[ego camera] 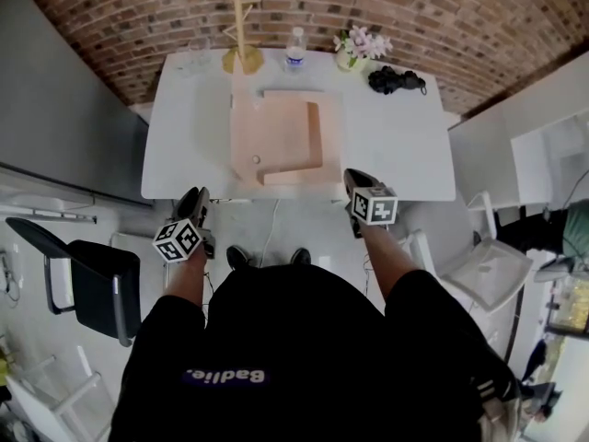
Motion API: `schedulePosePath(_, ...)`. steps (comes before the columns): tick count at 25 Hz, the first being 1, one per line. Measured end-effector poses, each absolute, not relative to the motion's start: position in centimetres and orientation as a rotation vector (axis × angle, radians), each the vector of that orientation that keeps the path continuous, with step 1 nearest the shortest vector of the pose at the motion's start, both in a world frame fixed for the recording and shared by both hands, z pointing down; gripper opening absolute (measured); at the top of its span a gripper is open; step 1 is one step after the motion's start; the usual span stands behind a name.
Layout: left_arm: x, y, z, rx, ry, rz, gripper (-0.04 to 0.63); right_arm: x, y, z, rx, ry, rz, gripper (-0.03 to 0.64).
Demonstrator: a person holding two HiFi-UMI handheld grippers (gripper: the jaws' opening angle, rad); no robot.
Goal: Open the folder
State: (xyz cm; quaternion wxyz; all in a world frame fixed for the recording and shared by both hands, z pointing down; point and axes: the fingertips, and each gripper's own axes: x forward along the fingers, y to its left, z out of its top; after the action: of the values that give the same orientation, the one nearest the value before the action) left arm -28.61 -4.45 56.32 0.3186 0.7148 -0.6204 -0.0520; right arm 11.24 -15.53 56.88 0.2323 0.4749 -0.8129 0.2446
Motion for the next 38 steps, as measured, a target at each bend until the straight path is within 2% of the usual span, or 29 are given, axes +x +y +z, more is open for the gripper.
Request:
schedulePosePath(9,-21.2,-4.3,44.5,2.157,-1.489,-0.179,0.047,7.2,-12.1,48.5,1.183,-2.496,0.646,0.028)
schedulePosePath(15,-16.9,-4.0,37.9,2.244,-1.375,-0.182,0.015,3.8,-10.1,41.6,1.063,-2.661,0.53,0.028)
schedulePosePath(23,-12.2,-4.5,35.6,2.341,-1.266,-0.18,0.003,1.9,-8.6,39.4,0.983,-2.716,0.453,0.028)
schedulePosePath(38,-10.0,-3.9,34.7,2.357,-1.173,-0.21,0.003,-0.7,-5.3,36.6,0.867,-2.784,0.405,0.028)
